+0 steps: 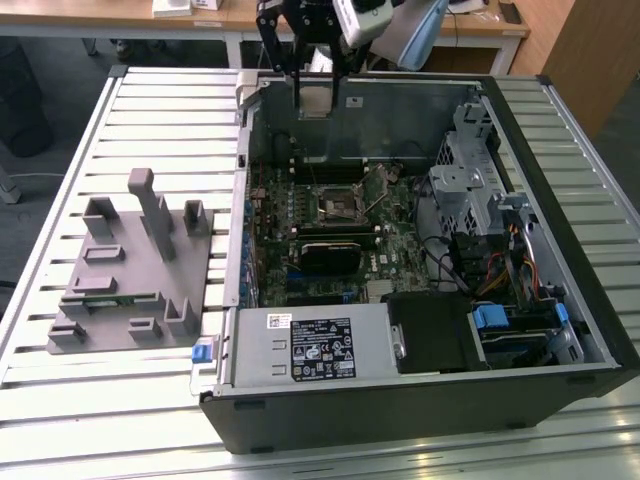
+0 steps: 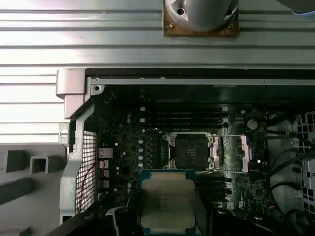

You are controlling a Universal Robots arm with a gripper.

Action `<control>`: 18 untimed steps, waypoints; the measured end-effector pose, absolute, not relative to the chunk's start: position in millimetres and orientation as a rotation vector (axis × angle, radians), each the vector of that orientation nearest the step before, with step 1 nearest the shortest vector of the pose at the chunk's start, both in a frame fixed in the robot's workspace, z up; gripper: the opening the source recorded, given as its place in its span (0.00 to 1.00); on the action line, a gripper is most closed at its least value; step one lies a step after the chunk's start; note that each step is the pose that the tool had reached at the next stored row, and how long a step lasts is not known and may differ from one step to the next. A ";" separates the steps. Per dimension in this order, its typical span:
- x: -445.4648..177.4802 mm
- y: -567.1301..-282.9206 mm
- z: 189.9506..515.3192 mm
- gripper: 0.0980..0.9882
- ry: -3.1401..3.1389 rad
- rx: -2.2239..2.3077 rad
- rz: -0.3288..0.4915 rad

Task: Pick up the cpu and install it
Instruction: 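Pick up the cpu and move it towards the insertion slot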

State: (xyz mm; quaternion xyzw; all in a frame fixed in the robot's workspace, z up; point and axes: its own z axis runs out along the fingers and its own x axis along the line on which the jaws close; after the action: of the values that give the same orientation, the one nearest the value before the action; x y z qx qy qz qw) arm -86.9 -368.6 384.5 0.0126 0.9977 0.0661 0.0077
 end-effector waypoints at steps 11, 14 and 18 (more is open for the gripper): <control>-47.4 -367.0 383.5 0.48 3.119 0.039 0.207; -39.1 -366.8 383.4 0.48 3.119 0.039 0.207; -29.2 -366.6 383.3 0.48 3.119 0.039 0.207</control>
State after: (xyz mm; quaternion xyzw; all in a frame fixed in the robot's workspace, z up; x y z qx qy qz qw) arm -29.2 -366.6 383.3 0.0126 0.9977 0.0661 0.0077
